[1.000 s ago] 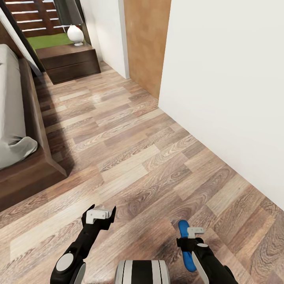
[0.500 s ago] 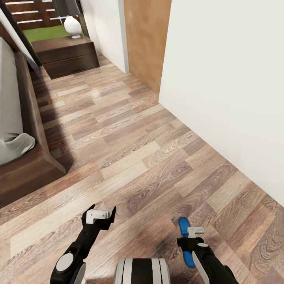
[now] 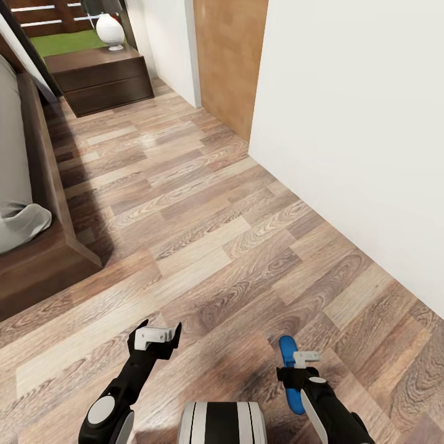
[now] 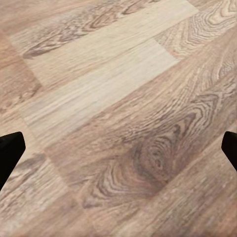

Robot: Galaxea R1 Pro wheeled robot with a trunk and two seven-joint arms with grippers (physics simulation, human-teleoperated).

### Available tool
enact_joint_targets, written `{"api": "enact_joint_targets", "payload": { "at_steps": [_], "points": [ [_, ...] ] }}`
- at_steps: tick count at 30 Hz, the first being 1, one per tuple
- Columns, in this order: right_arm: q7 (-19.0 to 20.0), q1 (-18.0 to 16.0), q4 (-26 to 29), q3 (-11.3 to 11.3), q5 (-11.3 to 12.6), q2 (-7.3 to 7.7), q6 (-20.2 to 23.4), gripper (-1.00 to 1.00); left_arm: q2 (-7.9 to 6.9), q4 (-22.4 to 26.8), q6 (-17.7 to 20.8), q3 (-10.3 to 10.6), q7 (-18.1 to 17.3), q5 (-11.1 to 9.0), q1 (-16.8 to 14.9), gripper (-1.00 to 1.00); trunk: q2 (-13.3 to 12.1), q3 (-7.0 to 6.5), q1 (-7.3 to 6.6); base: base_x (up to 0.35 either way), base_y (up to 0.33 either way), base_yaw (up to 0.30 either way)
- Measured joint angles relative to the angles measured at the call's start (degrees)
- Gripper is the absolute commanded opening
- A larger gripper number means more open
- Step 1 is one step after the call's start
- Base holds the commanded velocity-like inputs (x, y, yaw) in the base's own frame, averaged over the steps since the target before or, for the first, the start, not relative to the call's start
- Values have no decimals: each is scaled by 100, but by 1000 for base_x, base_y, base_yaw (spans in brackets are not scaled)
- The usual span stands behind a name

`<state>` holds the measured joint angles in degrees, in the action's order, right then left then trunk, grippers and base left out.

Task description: In the bedroom, move the book from the bed onto either nightstand, and place the two sandals side by side next to the bed.

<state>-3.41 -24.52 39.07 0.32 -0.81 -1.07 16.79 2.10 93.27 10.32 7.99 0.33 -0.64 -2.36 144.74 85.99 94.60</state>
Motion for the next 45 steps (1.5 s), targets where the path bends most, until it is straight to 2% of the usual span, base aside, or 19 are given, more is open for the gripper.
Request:
{"api": "enact_joint_targets", "payload": {
  "at_steps": [45],
  "points": [
    [-1, 0, 81, -9, 1, 25, 0, 100, 0, 8, -9, -7, -1, 8, 0, 100, 0, 0, 0, 0, -8, 0]
  ]
}}
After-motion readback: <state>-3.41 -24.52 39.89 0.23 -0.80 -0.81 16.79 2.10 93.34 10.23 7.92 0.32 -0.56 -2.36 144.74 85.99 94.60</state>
